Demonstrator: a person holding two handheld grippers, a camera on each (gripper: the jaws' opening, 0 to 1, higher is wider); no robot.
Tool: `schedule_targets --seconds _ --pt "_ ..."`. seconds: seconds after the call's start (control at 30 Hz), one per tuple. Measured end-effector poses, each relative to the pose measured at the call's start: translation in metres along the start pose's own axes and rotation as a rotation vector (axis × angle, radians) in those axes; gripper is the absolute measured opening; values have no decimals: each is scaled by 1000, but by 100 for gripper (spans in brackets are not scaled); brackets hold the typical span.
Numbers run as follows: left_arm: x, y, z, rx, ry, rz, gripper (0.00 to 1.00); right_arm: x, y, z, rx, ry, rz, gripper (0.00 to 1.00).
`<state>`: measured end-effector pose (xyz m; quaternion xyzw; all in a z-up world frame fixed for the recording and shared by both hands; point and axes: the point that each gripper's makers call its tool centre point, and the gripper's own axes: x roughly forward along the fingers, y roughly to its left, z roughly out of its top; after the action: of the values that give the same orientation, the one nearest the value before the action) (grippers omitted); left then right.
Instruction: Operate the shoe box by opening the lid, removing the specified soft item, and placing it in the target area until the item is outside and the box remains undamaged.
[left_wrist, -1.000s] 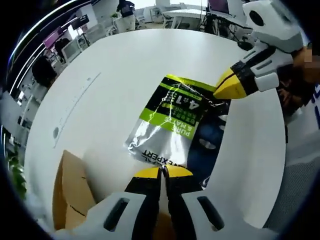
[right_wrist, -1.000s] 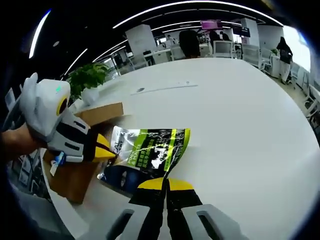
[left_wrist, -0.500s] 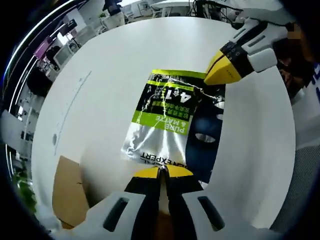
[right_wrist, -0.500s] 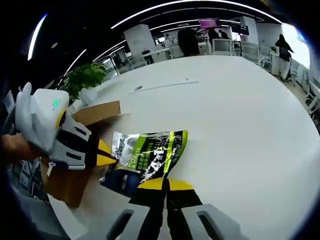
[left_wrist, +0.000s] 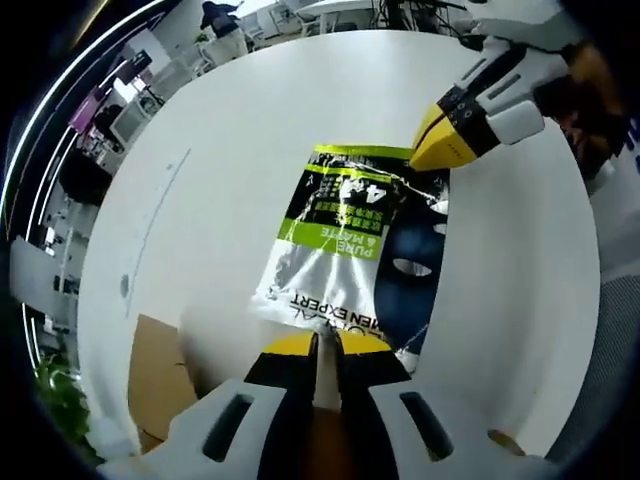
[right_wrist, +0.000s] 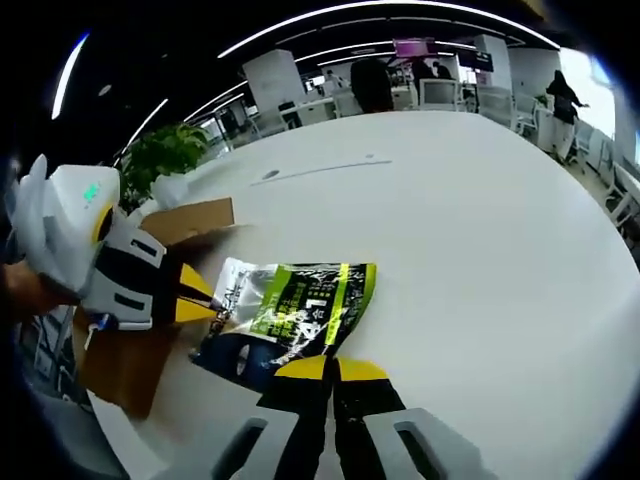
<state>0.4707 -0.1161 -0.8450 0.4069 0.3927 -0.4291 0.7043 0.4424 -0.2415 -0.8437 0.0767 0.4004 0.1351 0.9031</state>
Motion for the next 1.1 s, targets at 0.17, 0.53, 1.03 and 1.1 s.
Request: schedule_targets --seconds 0.17,0.53,1.03,1.1 --pt "-2 -1 0 -3 -2 -5 4 0 -6 1 -7 -12 -28 0" --pt "-16 -5 3 -58 -36 -11 5 3 -6 -3 -8 -14 -49 0" --pt "-38 -8 9 -155 -111 -43 10 -2 -9 -2 16 -18 -47 0" --pt "-43 -8 10 -161 -123 -42 11 -3 -9 -3 13 -17 -49 0"
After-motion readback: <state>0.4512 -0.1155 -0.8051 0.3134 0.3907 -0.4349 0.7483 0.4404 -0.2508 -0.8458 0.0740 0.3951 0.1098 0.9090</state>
